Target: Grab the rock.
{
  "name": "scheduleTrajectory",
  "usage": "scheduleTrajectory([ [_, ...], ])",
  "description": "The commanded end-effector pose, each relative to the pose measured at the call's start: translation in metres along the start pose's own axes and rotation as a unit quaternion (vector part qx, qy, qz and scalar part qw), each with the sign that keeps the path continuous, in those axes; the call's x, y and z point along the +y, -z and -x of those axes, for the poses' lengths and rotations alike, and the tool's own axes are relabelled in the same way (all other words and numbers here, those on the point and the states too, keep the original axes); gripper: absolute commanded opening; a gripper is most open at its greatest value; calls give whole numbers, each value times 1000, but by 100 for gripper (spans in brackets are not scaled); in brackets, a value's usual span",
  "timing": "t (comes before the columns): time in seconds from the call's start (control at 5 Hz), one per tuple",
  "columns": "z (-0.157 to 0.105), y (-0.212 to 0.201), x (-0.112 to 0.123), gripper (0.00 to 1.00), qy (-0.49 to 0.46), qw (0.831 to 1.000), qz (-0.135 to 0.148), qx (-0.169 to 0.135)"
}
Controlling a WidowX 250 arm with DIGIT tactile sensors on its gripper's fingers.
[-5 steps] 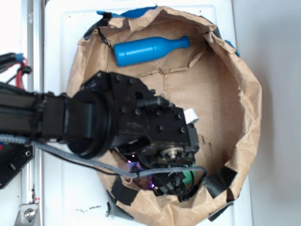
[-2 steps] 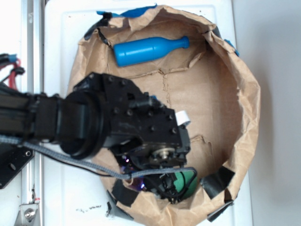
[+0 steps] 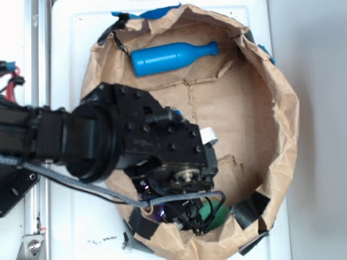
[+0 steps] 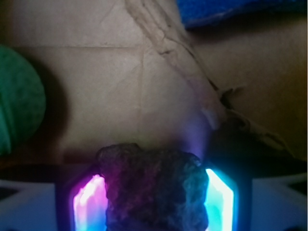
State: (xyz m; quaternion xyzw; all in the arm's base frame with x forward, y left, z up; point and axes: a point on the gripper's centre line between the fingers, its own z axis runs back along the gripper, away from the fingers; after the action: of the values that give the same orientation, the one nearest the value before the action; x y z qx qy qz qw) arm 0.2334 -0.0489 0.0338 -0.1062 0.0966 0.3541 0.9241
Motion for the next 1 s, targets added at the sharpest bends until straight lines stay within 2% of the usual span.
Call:
scheduleTrajectory([
  [0.0, -11, -27, 7, 0, 12, 999, 8, -31],
  [0.2, -28, -61, 14, 0, -2, 998, 18, -66],
  [0.4, -34, -84, 23, 0, -22, 997, -1, -77],
  [0.6, -34, -101, 28, 0, -26, 992, -35, -120],
  [0.8, -26, -119, 21, 0, -40, 995, -18, -85],
])
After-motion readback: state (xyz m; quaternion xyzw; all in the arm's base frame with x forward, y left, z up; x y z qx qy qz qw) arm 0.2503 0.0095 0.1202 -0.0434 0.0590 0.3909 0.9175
